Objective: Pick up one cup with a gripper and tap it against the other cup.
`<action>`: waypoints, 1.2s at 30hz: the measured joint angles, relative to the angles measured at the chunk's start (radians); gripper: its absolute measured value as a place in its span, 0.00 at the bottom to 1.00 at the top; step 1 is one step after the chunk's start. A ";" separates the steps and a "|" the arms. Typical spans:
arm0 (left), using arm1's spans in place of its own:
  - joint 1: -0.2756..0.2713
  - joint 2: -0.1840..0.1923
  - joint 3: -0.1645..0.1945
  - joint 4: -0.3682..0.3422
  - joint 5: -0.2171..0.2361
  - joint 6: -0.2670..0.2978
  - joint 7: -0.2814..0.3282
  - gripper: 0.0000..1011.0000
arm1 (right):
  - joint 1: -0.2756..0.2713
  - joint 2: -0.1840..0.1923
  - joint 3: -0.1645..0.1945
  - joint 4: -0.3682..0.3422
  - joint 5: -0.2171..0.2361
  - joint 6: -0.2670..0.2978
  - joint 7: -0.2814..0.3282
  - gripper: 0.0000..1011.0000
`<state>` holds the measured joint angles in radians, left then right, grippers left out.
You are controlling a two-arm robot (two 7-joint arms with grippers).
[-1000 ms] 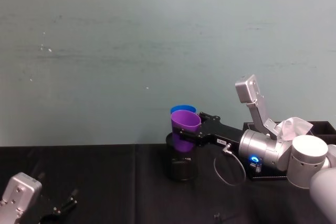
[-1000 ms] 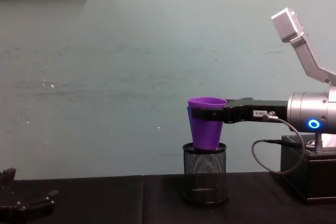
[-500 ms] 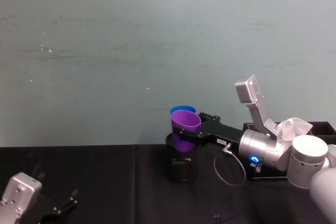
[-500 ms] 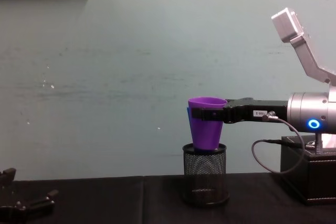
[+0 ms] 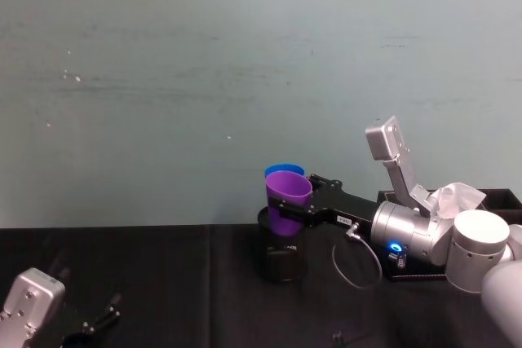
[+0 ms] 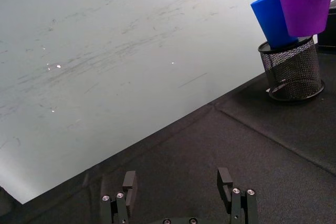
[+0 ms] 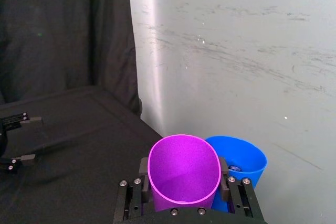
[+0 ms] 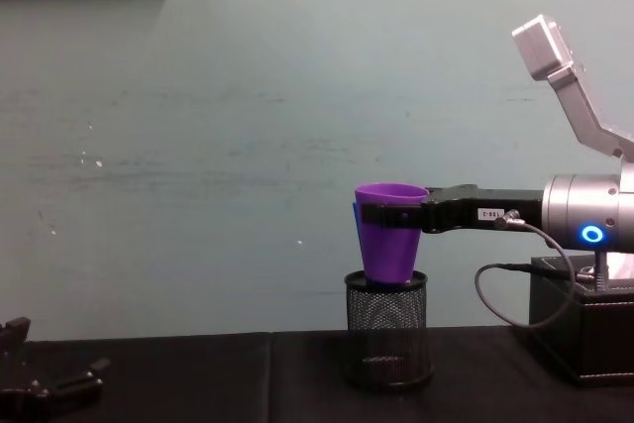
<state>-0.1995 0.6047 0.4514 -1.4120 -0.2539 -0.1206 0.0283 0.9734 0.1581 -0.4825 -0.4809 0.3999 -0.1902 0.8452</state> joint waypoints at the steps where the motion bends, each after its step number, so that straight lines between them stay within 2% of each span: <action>1: 0.000 0.000 0.000 0.000 0.000 0.000 0.000 0.99 | 0.000 0.000 0.000 0.000 0.000 0.000 0.000 0.72; 36: 0.000 0.000 0.000 0.000 0.000 0.000 0.000 0.99 | 0.000 0.000 0.000 0.000 0.000 0.000 0.000 0.72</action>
<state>-0.1995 0.6047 0.4514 -1.4120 -0.2539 -0.1205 0.0283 0.9735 0.1581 -0.4824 -0.4809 0.3999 -0.1902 0.8452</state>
